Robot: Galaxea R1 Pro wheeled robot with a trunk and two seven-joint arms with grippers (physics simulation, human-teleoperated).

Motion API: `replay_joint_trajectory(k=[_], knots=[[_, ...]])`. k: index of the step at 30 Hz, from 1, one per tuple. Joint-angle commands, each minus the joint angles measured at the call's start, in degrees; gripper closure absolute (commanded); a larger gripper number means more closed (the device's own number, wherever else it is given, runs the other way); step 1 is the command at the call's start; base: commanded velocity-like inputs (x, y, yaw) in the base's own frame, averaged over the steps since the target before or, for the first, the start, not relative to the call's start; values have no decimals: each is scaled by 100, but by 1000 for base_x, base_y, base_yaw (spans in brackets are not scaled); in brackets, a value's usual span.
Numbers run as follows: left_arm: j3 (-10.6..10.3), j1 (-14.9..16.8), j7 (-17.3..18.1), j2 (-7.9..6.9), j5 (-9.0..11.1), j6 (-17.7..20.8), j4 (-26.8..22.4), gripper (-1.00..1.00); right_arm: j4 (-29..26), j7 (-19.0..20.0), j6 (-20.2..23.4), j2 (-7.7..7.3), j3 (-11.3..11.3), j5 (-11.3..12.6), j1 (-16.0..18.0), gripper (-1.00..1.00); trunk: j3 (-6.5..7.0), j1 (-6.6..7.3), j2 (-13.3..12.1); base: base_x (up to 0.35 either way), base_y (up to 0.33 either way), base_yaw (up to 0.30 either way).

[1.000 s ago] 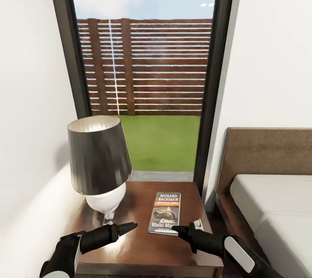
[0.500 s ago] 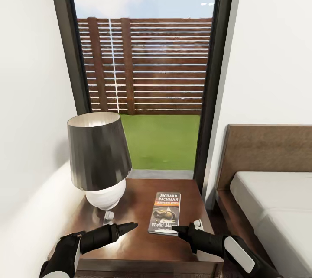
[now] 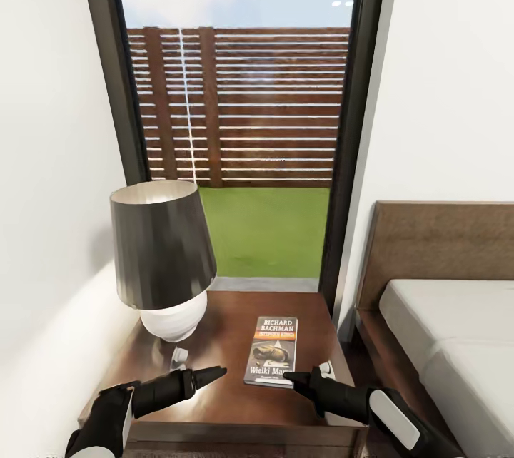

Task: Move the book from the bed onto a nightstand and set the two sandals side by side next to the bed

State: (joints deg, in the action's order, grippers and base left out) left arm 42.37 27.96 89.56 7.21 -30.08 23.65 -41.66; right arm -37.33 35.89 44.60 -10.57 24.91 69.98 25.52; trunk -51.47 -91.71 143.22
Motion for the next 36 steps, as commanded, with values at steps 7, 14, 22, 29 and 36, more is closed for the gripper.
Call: replay_joint_trajectory(k=[7, 14, 22, 29, 36], knots=[[37, 8, 44, 9, -60, 60, -9, -100, 0, 12, 9, -6, 23, 33, 6, 100, -162, -16, 13, 0, 0, 0], [42, 8, 44, -1, -60, 62, -9, -100, -2, 12, 10, -6, 24, 33, 6, 100, -184, -19, 14, 6, 0, 0], [44, 8, 44, 0, -60, 60, -9, -100, -1, 13, 9, -6, 24, 33, 6, 100, -184, -19, 14, 223, 0, 0], [44, 8, 44, 0, -60, 64, -9, -100, 1, 15, 8, -6, 24, 33, 6, 100, -184, -19, 14, 33, 0, 0], [44, 8, 44, 0, -60, 61, -9, -100, 0, 12, 7, -6, 23, 33, 6, 100, -184, -19, 14, 136, 0, 0]])
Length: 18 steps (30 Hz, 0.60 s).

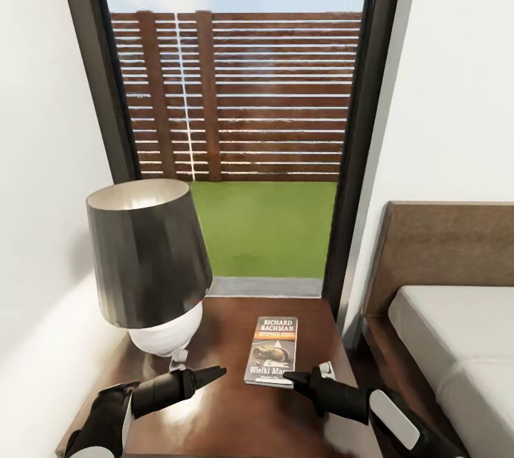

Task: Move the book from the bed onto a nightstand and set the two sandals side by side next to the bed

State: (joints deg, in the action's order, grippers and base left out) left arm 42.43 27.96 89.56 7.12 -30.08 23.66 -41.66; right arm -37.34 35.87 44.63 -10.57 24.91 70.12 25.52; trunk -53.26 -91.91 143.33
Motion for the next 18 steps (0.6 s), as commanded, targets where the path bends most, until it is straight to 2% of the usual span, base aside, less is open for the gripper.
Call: replay_joint_trajectory(k=[1, 10, 14, 18], knots=[[38, 8, 44, 9, -60, 60, -9, -100, 2, 14, 3, -6, 23, 19, 6, 100, -6, 1, 3, 25, 0, 0], [38, 8, 44, 9, -60, 66, -9, -100, 1, 17, 6, -6, 24, 19, 6, 100, -6, 1, 3, 5, 0, 0], [38, 8, 44, 9, -60, 69, -9, -100, -1, 17, 3, -6, 25, 19, 6, 100, -95, -10, 8, 0, 0, 0], [38, 8, 44, 9, -60, 66, -9, -100, 1, 16, 2, -6, 23, 19, 6, 100, -95, -10, 8, 0, 0, 0]])
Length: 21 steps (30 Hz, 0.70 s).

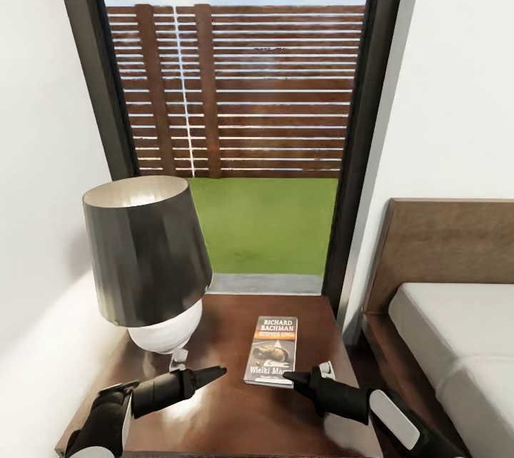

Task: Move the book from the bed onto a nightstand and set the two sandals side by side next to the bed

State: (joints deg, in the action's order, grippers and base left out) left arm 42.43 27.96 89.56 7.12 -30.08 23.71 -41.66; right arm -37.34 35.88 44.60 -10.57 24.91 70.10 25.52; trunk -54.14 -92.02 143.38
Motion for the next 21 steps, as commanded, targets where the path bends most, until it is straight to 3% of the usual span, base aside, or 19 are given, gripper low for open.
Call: replay_joint_trajectory(k=[1, 9, 15, 21], knots=[[38, 8, 44, 9, -60, 61, -9, -100, 1, 14, 5, -6, 23, 21, 6, 100, -6, 1, 3, 0, 0, 0], [38, 8, 44, 9, -60, 63, -9, -100, 3, 13, 7, -6, 26, 21, 6, 100, -6, 1, 3, 0, 0, 0], [38, 8, 44, 9, -60, 63, -9, -100, 2, 9, 5, -6, 25, 21, 6, 100, -139, -14, 11, 0, 0, 0], [38, 8, 44, 9, -60, 61, -9, -100, 1, 11, 5, -6, 23, 21, 6, 100, -139, -14, 11, 0, 0, 0]])
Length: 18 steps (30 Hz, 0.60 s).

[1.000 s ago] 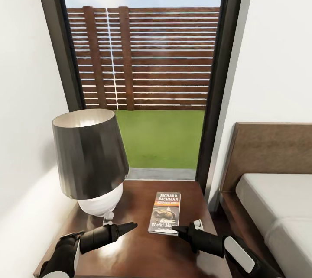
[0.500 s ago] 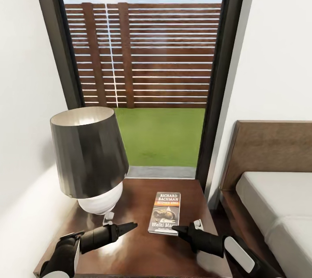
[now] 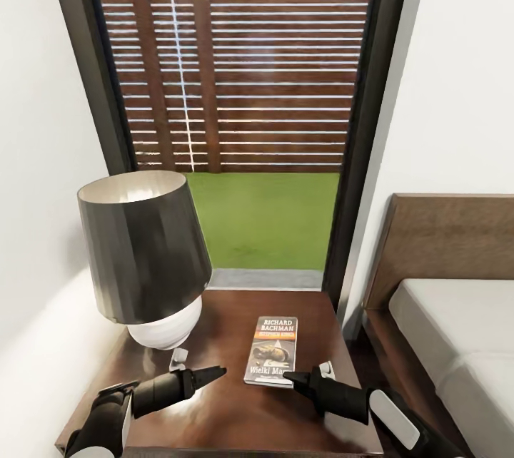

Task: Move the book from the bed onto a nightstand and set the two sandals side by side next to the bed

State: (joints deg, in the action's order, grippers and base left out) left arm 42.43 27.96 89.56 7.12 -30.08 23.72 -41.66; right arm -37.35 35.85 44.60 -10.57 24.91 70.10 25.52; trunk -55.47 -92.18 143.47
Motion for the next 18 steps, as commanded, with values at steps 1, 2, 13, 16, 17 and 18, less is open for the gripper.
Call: replay_joint_trajectory(k=[1, 2, 13, 16, 17, 18], knots=[[38, 8, 44, 9, -60, 58, -9, -100, 0, 12, 5, -6, 23, 21, 6, 100, -6, 1, 3, 0, 0, 0], [38, 8, 44, 9, -60, 60, -9, -100, 0, 13, 5, -6, 23, 21, 6, 100, -6, 1, 3, 0, 0, 0], [38, 8, 44, 9, -60, 62, -9, -100, 2, 12, 5, -6, 24, 21, 6, 100, -183, -19, 13, 0, 0, 0], [38, 8, 44, 9, -60, 60, -9, -100, 0, 15, 5, -6, 23, 21, 6, 100, -183, -19, 13, 0, 0, 0], [38, 8, 44, 9, -60, 61, -9, -100, 3, 13, 5, -6, 23, 21, 6, 100, -183, -19, 13, 0, 0, 0], [38, 8, 44, 9, -60, 62, -9, -100, 2, 13, 5, -6, 23, 21, 6, 100, -183, -19, 13, 0, 0, 0]])
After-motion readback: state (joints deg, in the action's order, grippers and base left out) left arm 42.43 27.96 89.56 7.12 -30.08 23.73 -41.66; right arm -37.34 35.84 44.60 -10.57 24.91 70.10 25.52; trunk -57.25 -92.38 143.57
